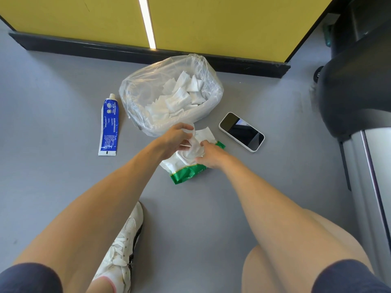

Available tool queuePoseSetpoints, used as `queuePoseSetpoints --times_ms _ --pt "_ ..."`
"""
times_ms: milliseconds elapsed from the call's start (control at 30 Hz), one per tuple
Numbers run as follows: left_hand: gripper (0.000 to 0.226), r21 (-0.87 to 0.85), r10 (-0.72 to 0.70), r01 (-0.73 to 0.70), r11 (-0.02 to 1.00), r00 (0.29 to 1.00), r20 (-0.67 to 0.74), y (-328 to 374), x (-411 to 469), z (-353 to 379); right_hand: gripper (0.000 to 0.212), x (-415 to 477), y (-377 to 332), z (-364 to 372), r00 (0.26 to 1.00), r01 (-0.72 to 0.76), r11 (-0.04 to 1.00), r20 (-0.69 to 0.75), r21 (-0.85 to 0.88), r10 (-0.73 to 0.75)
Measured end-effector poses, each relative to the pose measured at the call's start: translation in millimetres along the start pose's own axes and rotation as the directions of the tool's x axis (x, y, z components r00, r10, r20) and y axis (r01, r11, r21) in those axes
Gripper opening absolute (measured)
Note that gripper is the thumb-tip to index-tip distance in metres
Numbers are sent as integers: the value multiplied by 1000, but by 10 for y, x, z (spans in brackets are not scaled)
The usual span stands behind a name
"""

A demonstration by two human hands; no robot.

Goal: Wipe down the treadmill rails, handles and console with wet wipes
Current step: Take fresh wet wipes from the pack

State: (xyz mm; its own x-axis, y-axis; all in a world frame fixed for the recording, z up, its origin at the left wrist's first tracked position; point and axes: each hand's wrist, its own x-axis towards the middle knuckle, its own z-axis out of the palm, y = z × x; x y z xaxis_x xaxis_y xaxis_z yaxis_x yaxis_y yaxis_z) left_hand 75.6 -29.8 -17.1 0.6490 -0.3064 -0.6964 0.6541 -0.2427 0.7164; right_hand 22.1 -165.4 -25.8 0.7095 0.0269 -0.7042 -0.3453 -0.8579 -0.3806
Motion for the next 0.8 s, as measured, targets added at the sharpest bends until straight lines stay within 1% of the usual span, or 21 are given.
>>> queuePoseSetpoints --times_ms 67,167,267,300,333,367,433,467,500,533,567,600,633,667,700,733,767,800 --pt "22 -62 12 -10 998 999 33 75 -28 3 61 -8 -10 16 1000 -9 1000 -2 13 9" --pt "20 -92 3 6 996 996 92 150 -83 -35 63 8 -13 -14 1000 -16 997 -8 72 17" --pt "20 -135 -37 58 989 988 153 170 -197 -89 78 24 -52 -103 998 -16 966 55 259 2" --pt "20 -138 -46 69 988 986 162 172 -237 -97 78 22 -86 -138 996 -18 941 85 338 -11" --pt "21 -142 -46 70 987 985 165 177 -273 -100 72 8 -127 -172 994 -23 911 107 411 -23" --pt "21 -161 -38 64 985 986 163 178 -287 -104 61 -6 -165 -208 993 -28 883 116 468 -30" --pt "21 -186 -14 36 982 992 122 176 -270 -92 40 -47 -189 -277 998 -24 830 63 557 -13" --pt "22 -107 6 0 994 999 53 154 -251 -80 36 -65 -170 -306 1000 -24 798 8 602 25" --pt "22 97 48 -42 994 997 -55 112 -227 -70 35 -75 -126 -331 995 -23 767 -60 641 80" --pt "23 399 130 -53 915 977 -168 55 -227 -47 36 -78 -62 -355 982 -23 743 -123 669 141" --pt "24 665 244 -10 746 934 -260 -25 -237 -18 36 -82 6 -378 967 -31 723 -162 690 196" --pt "23 805 350 58 591 881 -320 -107 -263 16 36 -91 61 -401 955 -39 700 -178 713 235" --pt "20 830 381 121 545 846 -373 -175 -300 52 37 -107 100 -422 949 -44 669 -178 742 259" --pt "18 804 348 166 571 838 -420 -227 -313 82 37 -135 118 -443 949 -49 635 -162 771 271" --pt "24 763 292 185 620 847 -443 -272 -296 104 38 -159 125 -455 951 -59 608 -141 792 276" --pt "35 720 228 195 666 866 -446 -294 -264 133 39 -178 124 -460 954 -71 592 -119 803 276" --pt "43 677 183 193 711 878 -443 -304 -227 162 40 -194 120 -458 957 -81 588 -103 805 273" --pt "48 643 184 165 748 879 -440 -301 -205 192 39 -207 113 -451 958 -88 590 -93 802 270"
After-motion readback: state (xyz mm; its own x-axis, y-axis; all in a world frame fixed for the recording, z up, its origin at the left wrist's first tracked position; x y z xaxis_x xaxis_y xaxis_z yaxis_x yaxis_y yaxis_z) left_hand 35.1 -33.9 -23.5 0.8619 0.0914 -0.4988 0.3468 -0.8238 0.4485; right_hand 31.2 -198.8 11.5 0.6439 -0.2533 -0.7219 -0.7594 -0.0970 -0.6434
